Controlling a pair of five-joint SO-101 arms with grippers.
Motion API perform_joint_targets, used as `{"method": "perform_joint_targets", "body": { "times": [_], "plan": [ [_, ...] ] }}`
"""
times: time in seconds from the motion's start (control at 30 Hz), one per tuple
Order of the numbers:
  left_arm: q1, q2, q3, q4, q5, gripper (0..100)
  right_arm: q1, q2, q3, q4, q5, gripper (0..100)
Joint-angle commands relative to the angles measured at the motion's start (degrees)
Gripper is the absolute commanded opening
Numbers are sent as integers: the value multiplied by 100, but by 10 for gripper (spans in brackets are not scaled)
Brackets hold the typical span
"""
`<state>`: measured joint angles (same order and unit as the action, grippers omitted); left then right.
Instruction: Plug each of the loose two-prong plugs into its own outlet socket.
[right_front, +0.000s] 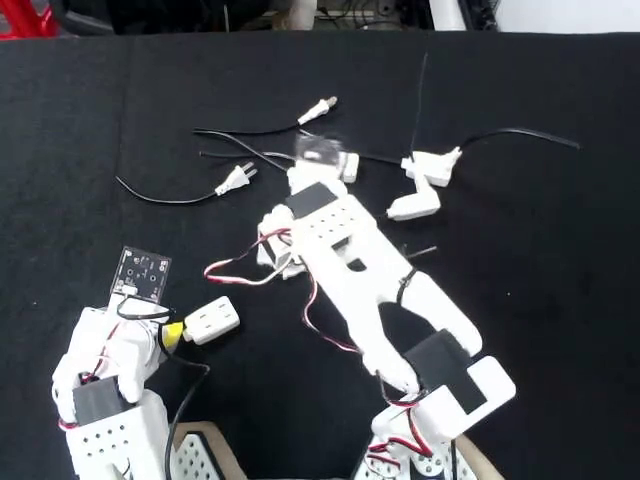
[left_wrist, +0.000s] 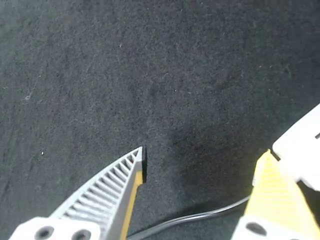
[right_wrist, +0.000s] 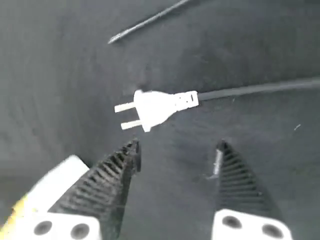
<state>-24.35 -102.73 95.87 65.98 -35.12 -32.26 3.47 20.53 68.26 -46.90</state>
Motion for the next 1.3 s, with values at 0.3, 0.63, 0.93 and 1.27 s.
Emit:
{"method": "perform_joint_targets", "body": {
  "times": [0.3,0.63,0.93,1.27],
  "plan": [
    [66,-26,31,79,-53,346,-44,558,303,-1530,-2769,244],
    [66,-26,31,88,-53,346,255,558,936,-2303,-2927,135],
    [66,-26,31,97,-237,346,484,514,1051,-2163,-2435,12],
    [66,-26,31,97,-237,346,352,497,-409,519,-571,11]
  ]
}}
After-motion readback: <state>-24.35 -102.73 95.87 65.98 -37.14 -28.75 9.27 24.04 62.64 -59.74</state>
